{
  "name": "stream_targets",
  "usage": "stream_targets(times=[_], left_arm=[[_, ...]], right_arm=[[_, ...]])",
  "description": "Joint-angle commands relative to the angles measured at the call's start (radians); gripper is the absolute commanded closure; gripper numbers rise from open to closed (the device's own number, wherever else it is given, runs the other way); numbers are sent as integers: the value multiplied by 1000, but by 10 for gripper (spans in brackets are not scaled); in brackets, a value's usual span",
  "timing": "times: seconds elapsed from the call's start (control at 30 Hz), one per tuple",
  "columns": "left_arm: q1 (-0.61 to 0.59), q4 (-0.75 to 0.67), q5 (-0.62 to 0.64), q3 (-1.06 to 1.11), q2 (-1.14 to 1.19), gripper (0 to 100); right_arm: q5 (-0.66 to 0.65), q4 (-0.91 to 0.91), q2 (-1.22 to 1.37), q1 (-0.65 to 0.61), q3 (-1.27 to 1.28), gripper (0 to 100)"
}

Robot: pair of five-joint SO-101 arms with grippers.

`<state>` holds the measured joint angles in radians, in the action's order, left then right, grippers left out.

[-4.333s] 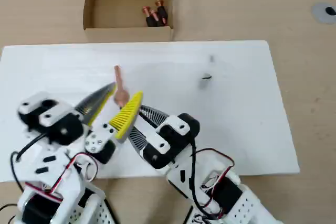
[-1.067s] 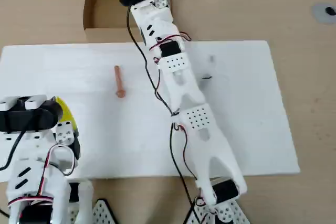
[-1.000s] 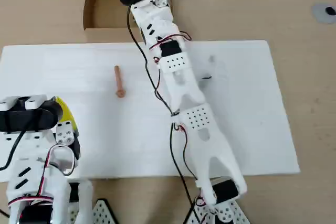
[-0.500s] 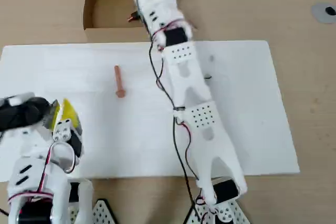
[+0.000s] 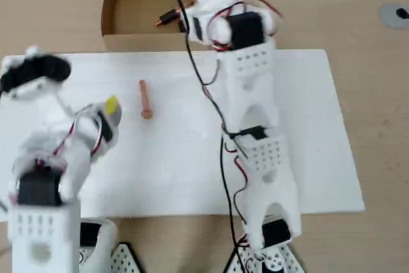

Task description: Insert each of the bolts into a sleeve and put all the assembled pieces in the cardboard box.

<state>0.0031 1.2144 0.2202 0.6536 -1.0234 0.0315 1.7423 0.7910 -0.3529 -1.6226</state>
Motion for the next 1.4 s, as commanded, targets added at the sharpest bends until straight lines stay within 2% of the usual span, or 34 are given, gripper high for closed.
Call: stream_targets(times=[0.0, 0.17, 0.37, 0.5, 0.6, 0.9, 1.37], left_arm=[[72, -18, 9, -161, 220, 838], [147, 8, 12, -279, 476, 840], [149, 87, 14, -377, 710, 842], [149, 104, 58, -423, 814, 843], [152, 97, 98, -470, 875, 843], [153, 95, 98, -543, 1058, 843], [153, -34, 98, -540, 1274, 843]], right_arm=[[-9, 46, -143, 110, -45, 748], [-9, 48, -245, 291, -30, 748], [-9, 48, -349, 496, 67, 748], [-9, 48, -426, 572, 217, 748], [-9, 48, -495, 598, 360, 748], [-14, 46, -719, 599, 714, 749], [-14, 46, -954, 596, 794, 749]])
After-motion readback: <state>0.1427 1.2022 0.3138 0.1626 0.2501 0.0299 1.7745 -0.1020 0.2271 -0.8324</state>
